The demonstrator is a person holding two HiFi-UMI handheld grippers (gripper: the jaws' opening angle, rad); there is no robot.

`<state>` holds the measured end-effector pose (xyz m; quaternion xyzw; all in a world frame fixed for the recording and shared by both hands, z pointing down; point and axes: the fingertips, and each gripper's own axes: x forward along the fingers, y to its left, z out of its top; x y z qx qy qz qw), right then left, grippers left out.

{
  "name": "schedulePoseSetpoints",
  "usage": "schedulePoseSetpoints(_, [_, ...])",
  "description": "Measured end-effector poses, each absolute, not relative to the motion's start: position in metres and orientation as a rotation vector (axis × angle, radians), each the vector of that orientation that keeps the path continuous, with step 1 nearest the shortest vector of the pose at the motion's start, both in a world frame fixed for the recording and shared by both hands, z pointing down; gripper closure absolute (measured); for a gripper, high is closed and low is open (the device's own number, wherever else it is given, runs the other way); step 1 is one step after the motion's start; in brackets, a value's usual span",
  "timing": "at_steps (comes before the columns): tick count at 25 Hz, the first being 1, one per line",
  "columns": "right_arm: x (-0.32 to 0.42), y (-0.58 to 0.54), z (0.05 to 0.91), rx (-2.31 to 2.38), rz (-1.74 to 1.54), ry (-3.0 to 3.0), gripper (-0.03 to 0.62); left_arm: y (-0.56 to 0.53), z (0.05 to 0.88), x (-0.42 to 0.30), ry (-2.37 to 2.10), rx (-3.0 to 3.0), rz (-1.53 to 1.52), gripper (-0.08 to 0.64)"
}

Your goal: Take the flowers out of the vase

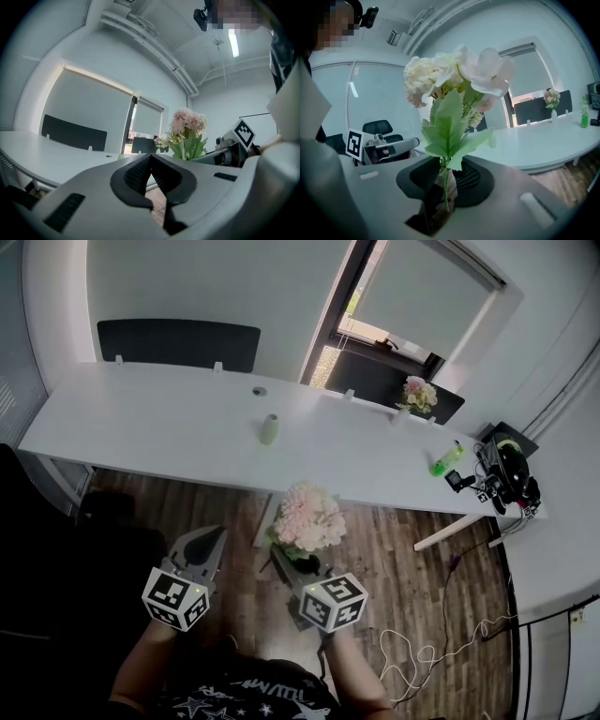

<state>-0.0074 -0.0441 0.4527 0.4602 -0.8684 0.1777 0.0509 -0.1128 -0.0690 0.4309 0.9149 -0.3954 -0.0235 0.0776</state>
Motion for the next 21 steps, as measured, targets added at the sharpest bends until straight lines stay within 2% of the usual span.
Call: schedulePoseSetpoints(21, [0.051, 0.099, 0.439, 1.254, 0.497, -2.707, 0.506, 0.077, 0.405, -0.050, -1.299, 2.726, -0.062, 0.551])
